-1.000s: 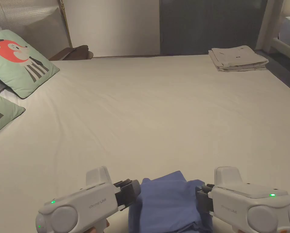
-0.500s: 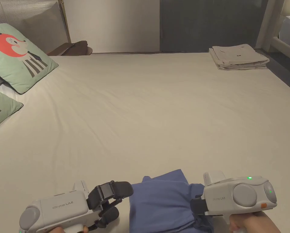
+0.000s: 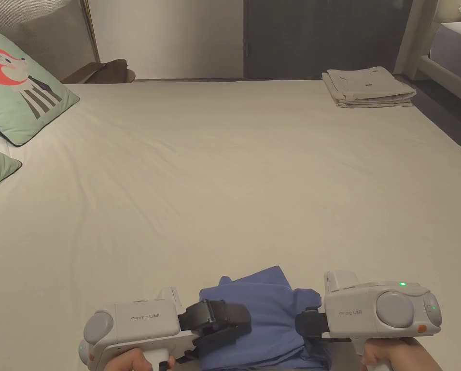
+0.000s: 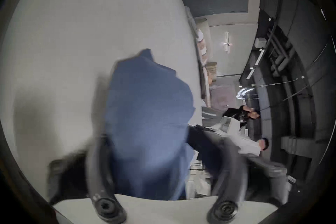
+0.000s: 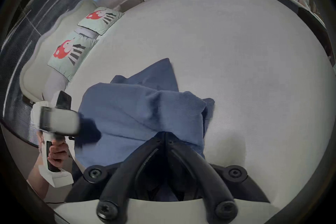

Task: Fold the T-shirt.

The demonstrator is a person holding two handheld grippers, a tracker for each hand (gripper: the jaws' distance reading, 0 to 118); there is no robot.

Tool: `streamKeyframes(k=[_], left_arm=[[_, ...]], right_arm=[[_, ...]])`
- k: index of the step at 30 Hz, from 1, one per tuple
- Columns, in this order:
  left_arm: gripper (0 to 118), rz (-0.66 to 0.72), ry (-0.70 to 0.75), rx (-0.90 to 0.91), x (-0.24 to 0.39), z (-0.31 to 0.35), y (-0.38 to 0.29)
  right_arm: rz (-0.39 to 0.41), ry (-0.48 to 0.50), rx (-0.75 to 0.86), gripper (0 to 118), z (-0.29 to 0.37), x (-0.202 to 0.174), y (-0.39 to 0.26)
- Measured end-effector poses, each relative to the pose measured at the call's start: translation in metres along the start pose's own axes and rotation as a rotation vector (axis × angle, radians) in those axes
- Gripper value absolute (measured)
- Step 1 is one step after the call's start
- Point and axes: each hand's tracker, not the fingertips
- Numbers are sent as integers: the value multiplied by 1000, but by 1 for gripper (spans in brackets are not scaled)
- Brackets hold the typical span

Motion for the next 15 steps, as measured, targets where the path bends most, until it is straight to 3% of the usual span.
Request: streamKeyframes(k=[1,4,10,15], left_arm=[[33,4,57,10,-1,0,0],[26,31,6,-7,1,12,0],[22,-19,5,38,10,57,12],[22,-51,78,139,-24,145,41]], right_arm=[[12,-2,6,0,1,-1,-1],[37,-6,30,0,9,-10,-2],[126,23,121,0,31,-40,9],[182,18,164,0,39,-72,21]])
